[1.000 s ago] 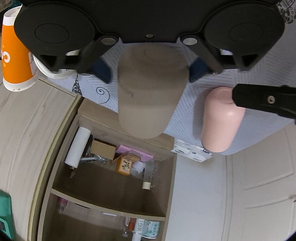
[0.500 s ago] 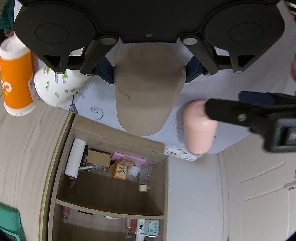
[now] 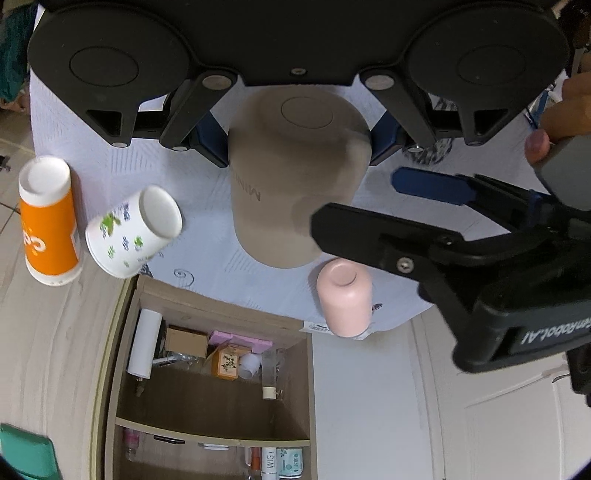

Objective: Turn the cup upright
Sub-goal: 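Lift the taupe tumbler with the right gripper and rotate it upward, then set the taupe tumbler upright on the cloth and open the right gripper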

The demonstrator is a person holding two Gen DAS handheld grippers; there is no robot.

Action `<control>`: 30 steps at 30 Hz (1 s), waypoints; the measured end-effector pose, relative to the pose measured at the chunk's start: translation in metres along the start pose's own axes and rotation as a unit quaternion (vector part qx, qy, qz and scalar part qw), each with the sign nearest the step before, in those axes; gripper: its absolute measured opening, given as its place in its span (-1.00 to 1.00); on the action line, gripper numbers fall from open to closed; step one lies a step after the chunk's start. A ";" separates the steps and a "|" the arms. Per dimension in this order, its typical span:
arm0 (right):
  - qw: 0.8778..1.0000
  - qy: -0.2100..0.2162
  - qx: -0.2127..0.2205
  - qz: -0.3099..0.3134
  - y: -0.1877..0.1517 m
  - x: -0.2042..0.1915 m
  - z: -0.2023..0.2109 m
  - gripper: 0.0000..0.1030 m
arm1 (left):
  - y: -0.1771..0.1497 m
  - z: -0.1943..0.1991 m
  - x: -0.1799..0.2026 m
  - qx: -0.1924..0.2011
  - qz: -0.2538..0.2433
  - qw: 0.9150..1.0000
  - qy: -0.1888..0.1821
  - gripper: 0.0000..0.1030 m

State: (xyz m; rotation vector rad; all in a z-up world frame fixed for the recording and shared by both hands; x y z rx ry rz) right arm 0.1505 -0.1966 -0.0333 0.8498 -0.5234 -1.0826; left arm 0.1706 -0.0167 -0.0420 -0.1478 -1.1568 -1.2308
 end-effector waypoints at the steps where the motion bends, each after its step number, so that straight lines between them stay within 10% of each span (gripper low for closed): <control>1: 1.000 0.000 -0.001 -0.002 -0.002 0.000 0.003 0.62 | -0.002 -0.002 0.001 -0.003 0.004 1.000 -0.002 0.96; 23: 0.990 0.099 -0.057 -0.079 -0.013 0.035 0.009 0.77 | -0.015 -0.034 0.001 -0.035 0.005 0.999 0.015 0.94; 30: 0.982 0.129 -0.099 -0.095 0.001 0.046 -0.009 0.76 | -0.011 -0.038 -0.007 -0.035 0.004 0.999 0.001 0.57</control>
Point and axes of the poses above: each gripper's, at about its wrist camera, not at the fingertips, and z roughly against the way its jaws point, x to its right, y to its top, the point moved 1 cm from there along -z, roughly the way its jaws point, and after that the axes turned 6 degrees about x, right-handed, at the moved point
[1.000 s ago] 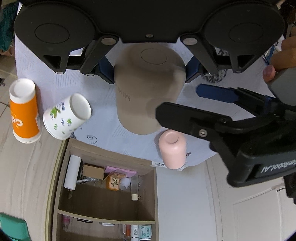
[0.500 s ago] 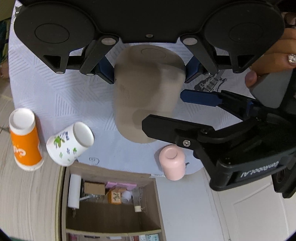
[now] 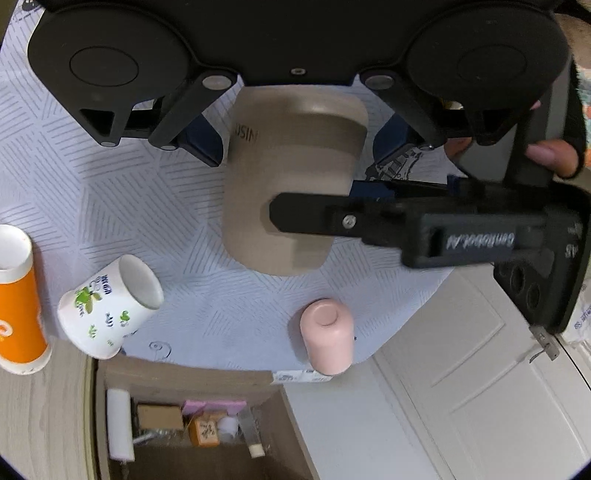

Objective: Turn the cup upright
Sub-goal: 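Set the taupe tumbler upright on the cloth and open the right gripper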

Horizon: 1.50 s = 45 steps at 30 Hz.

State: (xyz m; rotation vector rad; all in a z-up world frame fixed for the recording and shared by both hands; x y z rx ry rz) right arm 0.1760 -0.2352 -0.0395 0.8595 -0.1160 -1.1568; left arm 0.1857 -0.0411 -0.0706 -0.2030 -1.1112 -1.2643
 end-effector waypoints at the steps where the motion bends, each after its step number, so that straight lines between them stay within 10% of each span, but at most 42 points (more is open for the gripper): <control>1: 1.000 0.004 -0.006 -0.005 0.002 0.002 -0.002 0.75 | 0.000 0.000 -0.002 -0.003 0.005 1.000 -0.007 0.55; 10: 1.000 -0.010 0.007 0.007 -0.001 -0.002 -0.002 0.63 | -0.004 -0.002 -0.004 -0.002 -0.002 1.000 -0.027 0.54; 21: 0.995 -0.011 0.070 0.069 -0.017 -0.028 0.022 0.63 | -0.016 0.035 0.024 0.068 -0.122 0.990 -0.027 0.53; 45: 0.953 -0.096 0.198 0.209 -0.013 -0.065 -0.021 0.61 | 0.003 0.051 0.054 0.141 -0.373 0.916 0.049 0.45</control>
Point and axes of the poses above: each gripper's, at about its wrist camera, not at the fingertips, and z roughly against the way its jaws point, x to its right, y to its top, the point moved 1 cm from there along -z, roughly the way its jaws point, and after that the axes turned 6 degrees about x, right-handed, at the moved point
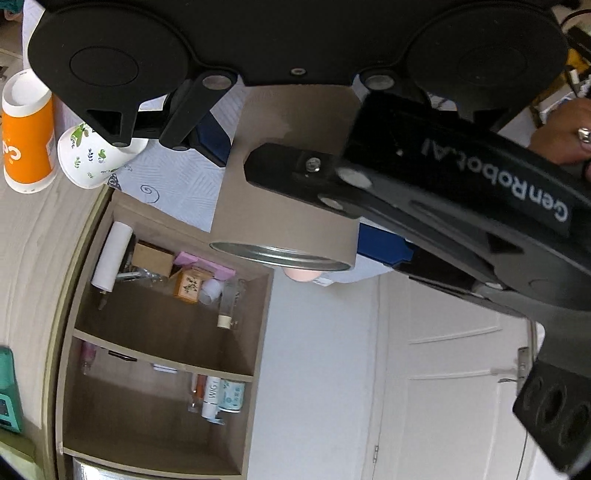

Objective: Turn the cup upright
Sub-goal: 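Set the taupe tumbler upright on the cloth and open the right gripper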

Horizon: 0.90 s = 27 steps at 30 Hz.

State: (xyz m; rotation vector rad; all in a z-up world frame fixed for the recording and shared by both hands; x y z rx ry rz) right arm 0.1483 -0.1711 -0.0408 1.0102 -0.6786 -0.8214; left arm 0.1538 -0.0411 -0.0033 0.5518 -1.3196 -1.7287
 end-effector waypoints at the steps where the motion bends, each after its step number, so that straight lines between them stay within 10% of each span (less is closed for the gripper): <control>1: 1.000 -0.004 0.003 -0.001 -0.002 0.001 -0.003 0.61 | 0.000 -0.003 -0.001 0.000 -0.005 1.000 -0.001 0.45; 27: 0.998 -0.061 0.005 -0.014 -0.015 0.004 -0.014 0.64 | -0.013 -0.026 0.003 0.000 -0.014 1.000 -0.006 0.59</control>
Point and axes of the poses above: each gripper's, at about its wrist camera, not at the fingertips, and z roughly against the way its jaws point, x to its right, y to its top, the point moved 1 cm from there along -z, roughly the way its jaws point, and after that the axes turned 6 degrees about x, right-handed, at the moved point
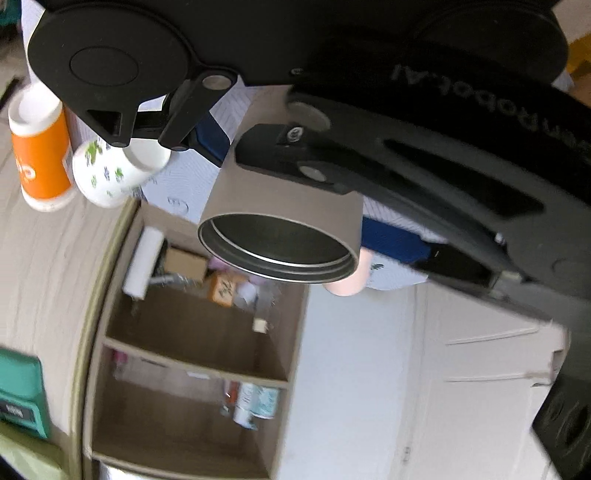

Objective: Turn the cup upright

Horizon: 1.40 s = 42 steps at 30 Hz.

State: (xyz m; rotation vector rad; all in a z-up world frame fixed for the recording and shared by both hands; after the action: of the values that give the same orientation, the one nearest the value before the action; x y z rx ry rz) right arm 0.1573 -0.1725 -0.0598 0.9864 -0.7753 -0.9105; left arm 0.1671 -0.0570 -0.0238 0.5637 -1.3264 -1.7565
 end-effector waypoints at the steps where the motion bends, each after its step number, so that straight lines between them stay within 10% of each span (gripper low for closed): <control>1: 1.000 0.001 0.004 -0.006 0.000 0.001 0.001 0.66 | -0.001 0.000 -0.002 0.001 0.005 1.000 0.002 0.65; 19: 0.999 -0.021 -0.006 -0.050 -0.014 -0.009 0.051 0.76 | -0.015 0.055 -0.005 -0.003 0.037 0.998 0.050 0.78; 42: 0.985 -0.133 0.108 -0.015 0.008 -0.027 0.179 0.79 | -0.007 0.163 0.024 0.070 0.030 0.988 0.133 0.92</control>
State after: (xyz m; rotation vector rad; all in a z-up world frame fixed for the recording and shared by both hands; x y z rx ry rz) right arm -0.0071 -0.2085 0.0078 1.0796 -1.1052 -1.0129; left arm 0.0277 0.0136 0.0278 0.7995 -1.2698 -1.4880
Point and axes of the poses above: each gripper's, at about its wrist camera, not at the fingertips, and z roughly against the way its jaws point, x to its right, y to its top, the point moved 1 cm from there along -z, roughly the way its jaws point, and after that the axes turned 6 degrees about x, right-handed, at the moved point
